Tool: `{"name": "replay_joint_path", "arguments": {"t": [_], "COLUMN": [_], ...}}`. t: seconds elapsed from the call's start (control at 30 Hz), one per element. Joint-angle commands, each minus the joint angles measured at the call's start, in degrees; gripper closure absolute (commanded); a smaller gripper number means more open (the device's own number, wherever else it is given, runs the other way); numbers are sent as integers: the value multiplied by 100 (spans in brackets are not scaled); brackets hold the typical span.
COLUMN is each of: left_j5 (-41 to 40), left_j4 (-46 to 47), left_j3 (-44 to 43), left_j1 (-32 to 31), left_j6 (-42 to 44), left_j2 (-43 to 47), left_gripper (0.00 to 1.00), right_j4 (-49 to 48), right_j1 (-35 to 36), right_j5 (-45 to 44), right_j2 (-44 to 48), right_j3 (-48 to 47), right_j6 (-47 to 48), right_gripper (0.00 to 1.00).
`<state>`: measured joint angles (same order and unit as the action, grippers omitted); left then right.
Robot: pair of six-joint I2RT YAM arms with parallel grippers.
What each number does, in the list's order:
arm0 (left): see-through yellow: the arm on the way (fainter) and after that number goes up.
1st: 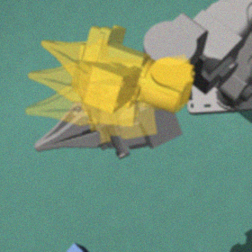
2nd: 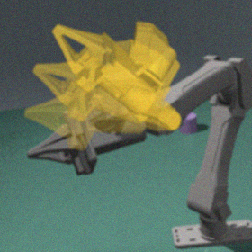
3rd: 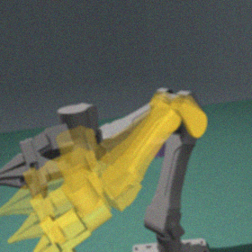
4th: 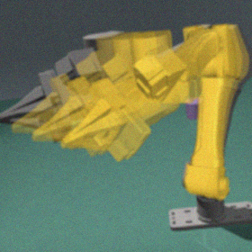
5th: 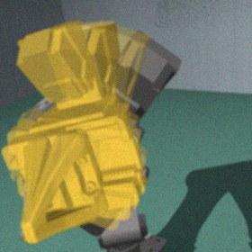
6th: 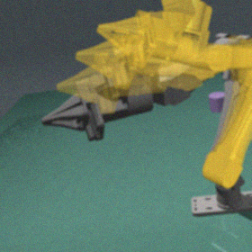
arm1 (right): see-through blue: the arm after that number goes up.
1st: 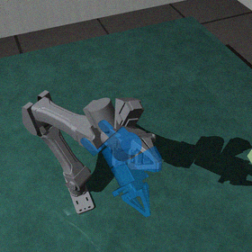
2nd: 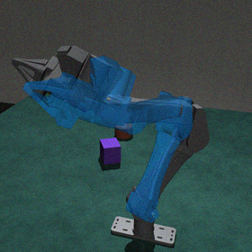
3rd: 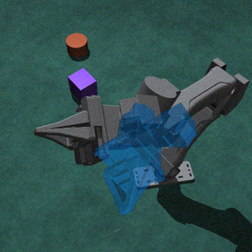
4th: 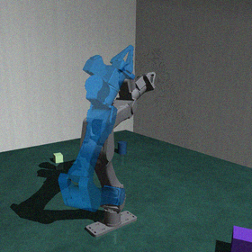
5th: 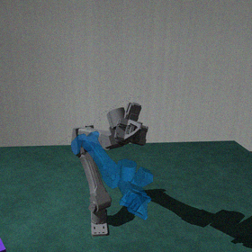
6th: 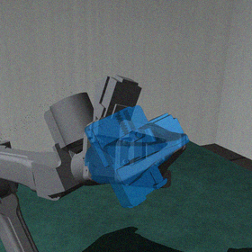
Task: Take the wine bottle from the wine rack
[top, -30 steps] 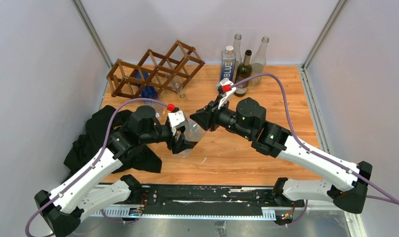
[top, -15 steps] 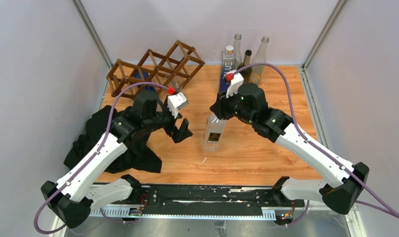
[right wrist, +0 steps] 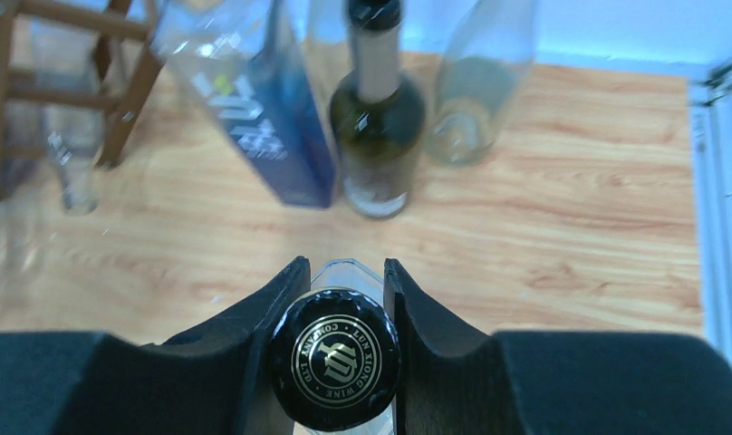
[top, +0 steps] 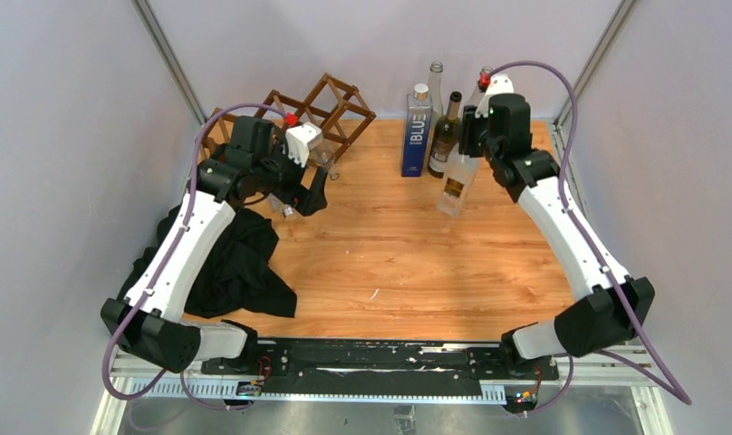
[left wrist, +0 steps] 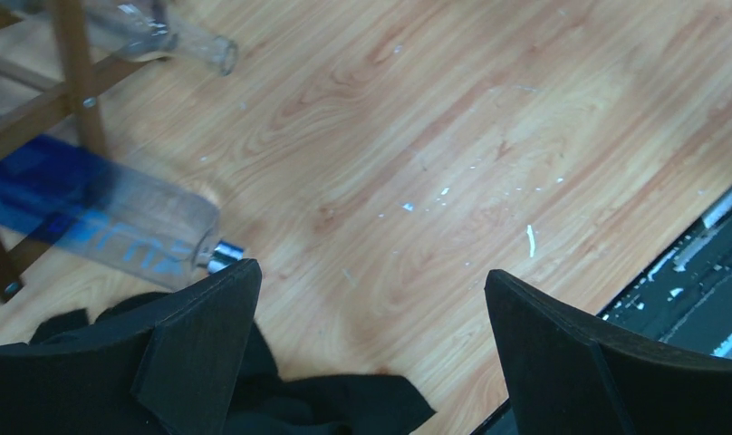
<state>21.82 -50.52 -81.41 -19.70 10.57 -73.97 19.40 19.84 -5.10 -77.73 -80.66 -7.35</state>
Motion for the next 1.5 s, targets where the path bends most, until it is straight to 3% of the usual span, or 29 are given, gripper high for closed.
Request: {"name": "replay_joint_path", "arguments": {"t": [0.0,0.5,1.07,1.33,1.4,1.43,1.47], "left_j5": [-178,-409,-145,-587,-663,-682,-700], "left_j4": [-467,-1140,-1136,-1125,-1120,-1114,-1088], "left_j3": [-389,-1223,-1249,-1061,-1022,-995,-959], "left_j1": [283,573,573,573,573,573,573], "left_j6": [141,773,706,858,875,884,879], "left_j2": [-112,-750,-762,-628,-592,-582,-569], "left_gripper": [0,0,0,0,0,0,0], "right_j4": [-541,-773,-1076,-1300,-1397,-1434,-1452], "right_j1": [-405,-1280,-1761,-1798,-1798,-1791,-1790], "right_j5": [-249,-272,-492,-601,-557,-543,-511], "right_j2": [-410,-1969,-3024,-3167,-3127,-3094,-3063], "right_j3": [-923,-1973,-2502,-2382,-2263,-2203,-2157], "right_j6": [407,539,70,-46,-107,-153,-180], "right_gripper": [100,100,100,100,89,77,72]}}
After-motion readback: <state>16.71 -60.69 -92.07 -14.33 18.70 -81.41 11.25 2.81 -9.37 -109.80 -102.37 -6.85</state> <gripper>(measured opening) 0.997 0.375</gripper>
